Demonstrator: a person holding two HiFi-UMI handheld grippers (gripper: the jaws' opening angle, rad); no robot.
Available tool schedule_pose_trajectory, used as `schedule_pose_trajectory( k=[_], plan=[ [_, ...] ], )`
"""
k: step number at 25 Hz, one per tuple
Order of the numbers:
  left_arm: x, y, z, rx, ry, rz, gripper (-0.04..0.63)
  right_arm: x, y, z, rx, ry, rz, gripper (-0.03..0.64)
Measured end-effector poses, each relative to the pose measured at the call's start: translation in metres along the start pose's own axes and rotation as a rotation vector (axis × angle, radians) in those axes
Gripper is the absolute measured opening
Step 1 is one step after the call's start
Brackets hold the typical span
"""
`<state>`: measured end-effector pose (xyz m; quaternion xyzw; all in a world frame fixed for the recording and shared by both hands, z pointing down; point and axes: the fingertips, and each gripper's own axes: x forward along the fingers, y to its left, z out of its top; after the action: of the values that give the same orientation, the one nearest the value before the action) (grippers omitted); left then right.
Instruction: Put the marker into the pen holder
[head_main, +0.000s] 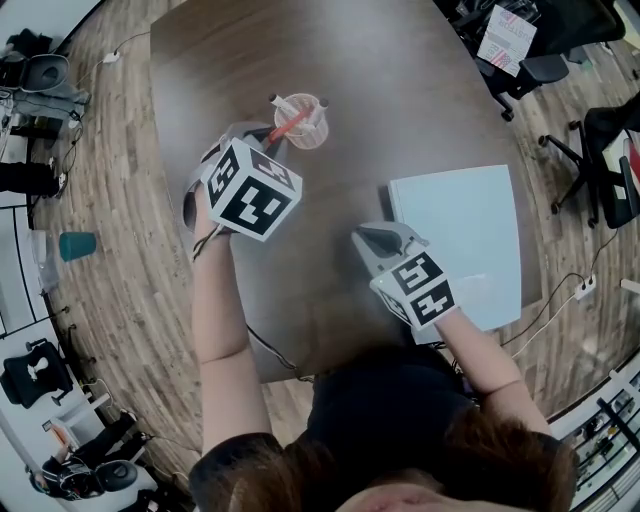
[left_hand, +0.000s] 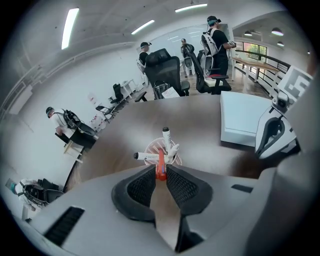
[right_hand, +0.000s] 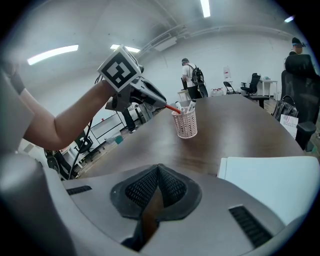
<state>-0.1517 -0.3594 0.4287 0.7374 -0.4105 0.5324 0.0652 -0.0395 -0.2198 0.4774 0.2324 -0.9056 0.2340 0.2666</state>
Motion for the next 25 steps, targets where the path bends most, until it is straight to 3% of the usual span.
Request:
schedule_pose_trajectory(
  k=[6, 11, 16, 19, 25],
  plan=[
    [0.003, 0.009, 0.011, -0.067, -0.095, 0.030, 0.086, 0.001, -0.003, -0.001, 0.004, 0.003, 0.003, 0.015],
    [0.003, 0.012, 0.015, -0.171, -0.232, 0.012, 0.086, 0.001, 0.001, -0.001, -0.002, -0.002, -0.004, 0.015],
    [-0.007, 0.022, 0.016, -0.256, -0.356, 0.079, 0.087, -0.005, 0.003, 0.001, -0.008, -0.010, -0.017, 0.015],
    [-0.015, 0.023, 0.016, -0.324, -0.423, 0.080, 0.087, -0.008, 0.004, 0.002, -0.007, -0.019, -0.023, 0.015],
    [-0.032, 0.020, 0.011, -0.410, -0.497, 0.133, 0.081, -0.017, 0.004, 0.003, -0.015, -0.035, -0.042, 0.015]
  ],
)
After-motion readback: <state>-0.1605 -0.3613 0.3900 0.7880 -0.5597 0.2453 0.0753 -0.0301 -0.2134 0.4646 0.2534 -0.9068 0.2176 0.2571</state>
